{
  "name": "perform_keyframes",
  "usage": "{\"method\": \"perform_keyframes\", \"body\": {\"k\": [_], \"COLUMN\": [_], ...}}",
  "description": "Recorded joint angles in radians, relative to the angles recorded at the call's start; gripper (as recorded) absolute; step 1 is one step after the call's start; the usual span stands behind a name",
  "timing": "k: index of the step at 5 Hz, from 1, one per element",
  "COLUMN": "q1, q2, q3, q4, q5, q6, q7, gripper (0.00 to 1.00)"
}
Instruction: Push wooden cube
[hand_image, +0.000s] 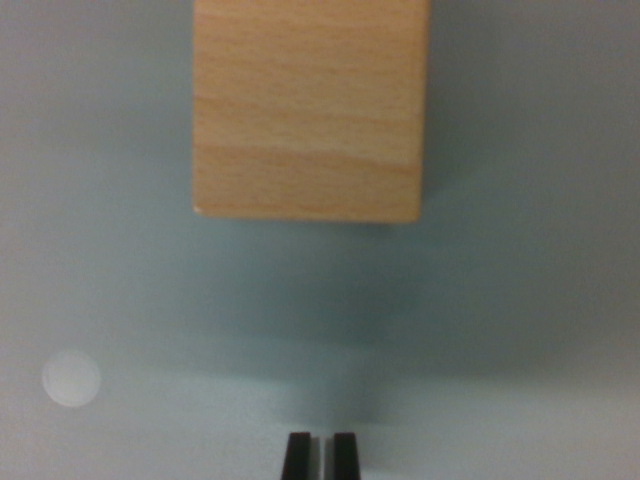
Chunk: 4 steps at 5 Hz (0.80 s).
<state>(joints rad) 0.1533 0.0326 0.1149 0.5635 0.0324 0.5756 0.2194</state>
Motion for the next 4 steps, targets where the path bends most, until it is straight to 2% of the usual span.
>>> {"method": "perform_keyframes", "body": {"k": [4], "q1": [-0.0008], "q2": [0.010], "q3": [-0.001], "q4": [0.014], "q5": [-0.0013], "q6": [0.004], "q7": [-0.001], "gripper": [1.00]}}
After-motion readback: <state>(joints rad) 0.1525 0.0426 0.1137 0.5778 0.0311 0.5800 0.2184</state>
